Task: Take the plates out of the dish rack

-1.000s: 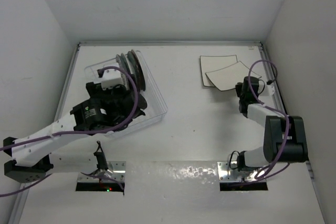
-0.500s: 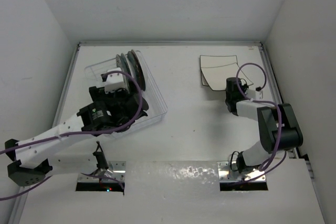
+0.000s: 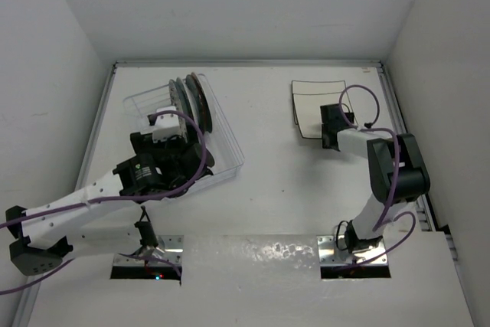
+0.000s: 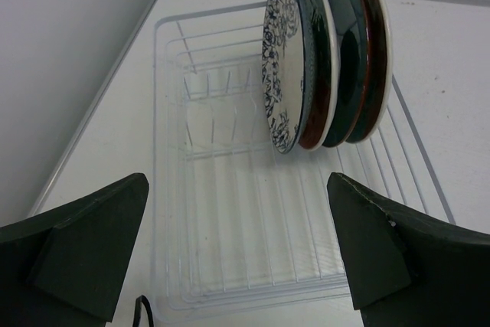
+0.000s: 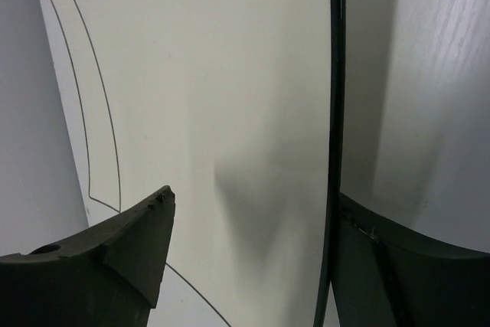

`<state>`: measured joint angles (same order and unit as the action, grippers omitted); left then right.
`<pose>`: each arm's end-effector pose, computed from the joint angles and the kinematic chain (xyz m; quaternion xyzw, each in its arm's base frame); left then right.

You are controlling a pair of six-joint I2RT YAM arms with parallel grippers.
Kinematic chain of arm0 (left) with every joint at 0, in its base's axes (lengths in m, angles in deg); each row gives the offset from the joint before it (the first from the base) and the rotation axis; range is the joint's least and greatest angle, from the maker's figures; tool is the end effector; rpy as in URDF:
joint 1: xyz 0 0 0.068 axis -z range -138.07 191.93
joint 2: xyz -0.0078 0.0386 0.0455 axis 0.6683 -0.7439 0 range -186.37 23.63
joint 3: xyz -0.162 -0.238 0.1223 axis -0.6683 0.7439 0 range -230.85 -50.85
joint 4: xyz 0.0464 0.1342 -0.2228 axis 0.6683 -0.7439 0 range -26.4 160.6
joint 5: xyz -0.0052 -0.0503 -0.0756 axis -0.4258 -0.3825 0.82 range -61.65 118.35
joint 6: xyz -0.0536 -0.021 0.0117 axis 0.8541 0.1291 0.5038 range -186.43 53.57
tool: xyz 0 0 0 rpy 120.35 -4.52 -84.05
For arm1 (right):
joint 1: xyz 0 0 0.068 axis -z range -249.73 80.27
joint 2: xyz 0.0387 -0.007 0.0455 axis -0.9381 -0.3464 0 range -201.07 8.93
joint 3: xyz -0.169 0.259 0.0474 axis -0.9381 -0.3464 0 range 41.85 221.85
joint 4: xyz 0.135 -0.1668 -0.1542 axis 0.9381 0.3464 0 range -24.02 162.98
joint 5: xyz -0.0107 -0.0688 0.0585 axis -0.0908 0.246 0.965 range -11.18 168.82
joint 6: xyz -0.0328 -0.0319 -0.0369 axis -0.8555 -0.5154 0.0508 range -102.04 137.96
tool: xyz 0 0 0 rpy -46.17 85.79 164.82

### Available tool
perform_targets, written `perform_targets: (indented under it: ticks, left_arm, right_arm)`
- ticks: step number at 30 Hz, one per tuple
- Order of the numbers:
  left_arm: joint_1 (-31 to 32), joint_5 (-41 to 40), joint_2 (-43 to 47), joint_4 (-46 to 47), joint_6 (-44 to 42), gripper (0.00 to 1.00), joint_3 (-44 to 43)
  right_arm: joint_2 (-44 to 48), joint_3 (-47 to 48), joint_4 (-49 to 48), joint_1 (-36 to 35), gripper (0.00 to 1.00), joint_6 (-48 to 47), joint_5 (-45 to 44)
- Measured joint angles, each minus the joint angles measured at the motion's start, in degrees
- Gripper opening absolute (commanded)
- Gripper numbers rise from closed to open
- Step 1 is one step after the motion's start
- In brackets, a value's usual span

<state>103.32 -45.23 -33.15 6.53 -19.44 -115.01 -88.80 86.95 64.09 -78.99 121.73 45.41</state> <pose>0.1021 -0.1018 0.3883 -0.0741 0.7827 0.1496 0.5996 0.3281 0.0297 0.1704 0.7280 0.5414 0.1189 0.4033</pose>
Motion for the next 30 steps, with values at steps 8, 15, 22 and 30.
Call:
perform_targets:
  ticks: [8, 15, 22, 30]
  left_arm:
    - [0.00, 0.90, 0.24, 1.29, -0.17, 1.00, 1.68]
    - [0.00, 1.88, 0.31, 2.10, -0.63, 1.00, 3.19]
    - [0.00, 2.16, 0.07, 3.02, -1.53, 1.00, 3.52]
    - [-1.31, 2.54, -1.66, 3.50, -2.01, 1.00, 3.54]
  right_arm:
    - [-6.62, 8.59, 6.51, 0.00, 0.85, 3.02, 3.32]
    - [-11.15, 16.20, 10.54, 0.02, 0.97, 3.17, 4.24]
    - [-16.57, 24.87, 14.60, 0.94, 0.99, 1.20, 6.95]
    - [-19.63, 30.60, 18.78, 2.71, 0.99, -2.45, 10.12]
